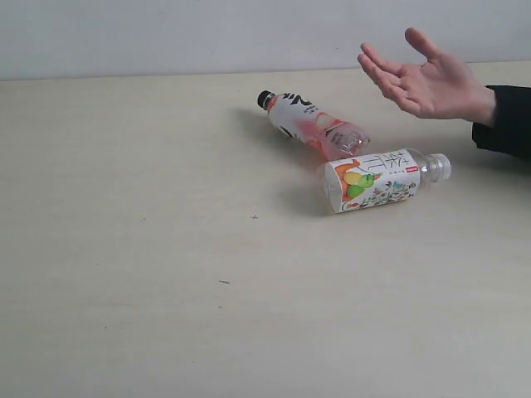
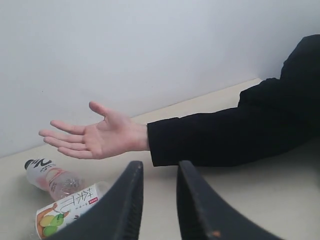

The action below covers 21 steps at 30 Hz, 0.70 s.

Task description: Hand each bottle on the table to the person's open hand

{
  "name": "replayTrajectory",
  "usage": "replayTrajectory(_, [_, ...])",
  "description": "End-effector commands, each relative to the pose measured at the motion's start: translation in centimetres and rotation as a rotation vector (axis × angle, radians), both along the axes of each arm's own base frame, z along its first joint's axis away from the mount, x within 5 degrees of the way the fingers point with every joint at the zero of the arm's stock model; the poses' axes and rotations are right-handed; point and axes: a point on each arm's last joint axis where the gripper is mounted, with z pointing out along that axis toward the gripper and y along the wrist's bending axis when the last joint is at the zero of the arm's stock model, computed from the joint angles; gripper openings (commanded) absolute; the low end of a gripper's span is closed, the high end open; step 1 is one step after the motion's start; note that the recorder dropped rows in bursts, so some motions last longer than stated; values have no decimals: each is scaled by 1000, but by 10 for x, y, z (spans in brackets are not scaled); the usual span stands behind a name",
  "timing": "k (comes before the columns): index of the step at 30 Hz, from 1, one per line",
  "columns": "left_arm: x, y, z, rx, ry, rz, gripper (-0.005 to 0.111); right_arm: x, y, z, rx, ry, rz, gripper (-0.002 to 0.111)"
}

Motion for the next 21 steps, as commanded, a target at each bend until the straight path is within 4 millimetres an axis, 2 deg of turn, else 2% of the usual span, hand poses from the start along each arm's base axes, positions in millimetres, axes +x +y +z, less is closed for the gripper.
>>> replayTrajectory(1, [-1,0,1,3,-11,0,5,2,1,3,-35,-54,12,25])
replayTrajectory(6, [-1,0,1,3,-11,0,5,11,9,3,-130,-193,83,25])
replayTrajectory(10, [-1,0,1,3,-11,0,5,23,17,-24,-157,-145,128,25])
replayTrajectory(13, [-1,0,1,3,-11,0,5,27,19,-37,-160,-109,138,25])
replayTrajectory(21, [-1,0,1,3,-11,0,5,26,18,-39,-141,-84,129,25])
